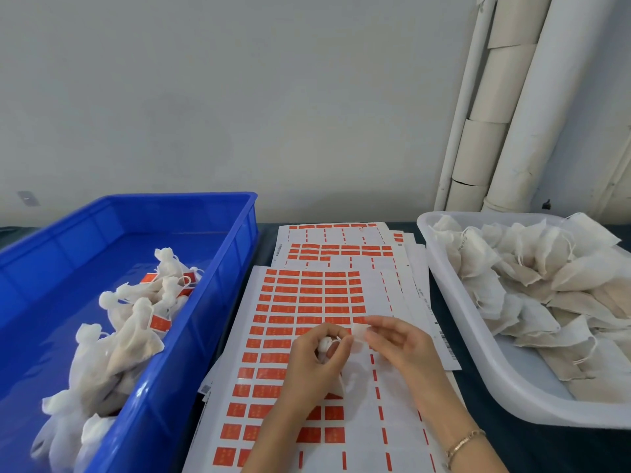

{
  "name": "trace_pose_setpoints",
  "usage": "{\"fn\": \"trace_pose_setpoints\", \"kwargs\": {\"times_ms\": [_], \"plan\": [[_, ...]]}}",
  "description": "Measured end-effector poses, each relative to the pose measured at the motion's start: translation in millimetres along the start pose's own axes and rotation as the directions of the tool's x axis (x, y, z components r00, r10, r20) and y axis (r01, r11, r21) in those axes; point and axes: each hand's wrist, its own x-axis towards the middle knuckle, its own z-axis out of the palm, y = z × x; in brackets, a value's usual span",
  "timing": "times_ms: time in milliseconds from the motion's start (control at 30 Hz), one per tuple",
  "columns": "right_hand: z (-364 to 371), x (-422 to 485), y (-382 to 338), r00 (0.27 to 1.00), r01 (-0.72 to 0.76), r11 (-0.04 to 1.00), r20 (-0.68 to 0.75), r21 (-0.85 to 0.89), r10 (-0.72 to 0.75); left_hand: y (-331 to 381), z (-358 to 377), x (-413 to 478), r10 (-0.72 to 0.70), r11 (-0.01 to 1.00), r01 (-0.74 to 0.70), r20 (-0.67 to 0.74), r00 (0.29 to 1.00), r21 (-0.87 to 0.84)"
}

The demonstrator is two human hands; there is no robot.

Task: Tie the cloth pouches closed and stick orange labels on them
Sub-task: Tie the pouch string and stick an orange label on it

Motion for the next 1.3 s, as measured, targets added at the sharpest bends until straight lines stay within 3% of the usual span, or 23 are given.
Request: {"fn": "trace_pose_setpoints", "kwargs": {"times_ms": [667,800,1000,1300], "plan": [[-4.0,1.8,9.9,0.997,0.074,0.993,-0.004,-0.087,-0.075,8.2,-1.2,-0.8,0.0,0.998,0.005,0.087,0.996,-0.055],[-1.8,0.4,9.7,0.987,0.164,0.976,0.021,-0.147,-0.162,7.3,-1.2,-1.3,-0.035,0.997,0.04,0.068,0.997,-0.064],[5.5,-6.0,8.0,0.906,0.385,0.831,-0.008,-0.401,-0.424,6.6,0.2,0.8,-0.084,0.995,0.085,0.022,0.996,-0.051],[4.0,-8.2,9.4,0.858,0.474,0.755,0.046,-0.453,-0.512,7.2,-0.9,2.0,-0.14,0.988,0.139,-0.02,0.99,-0.073]]}}
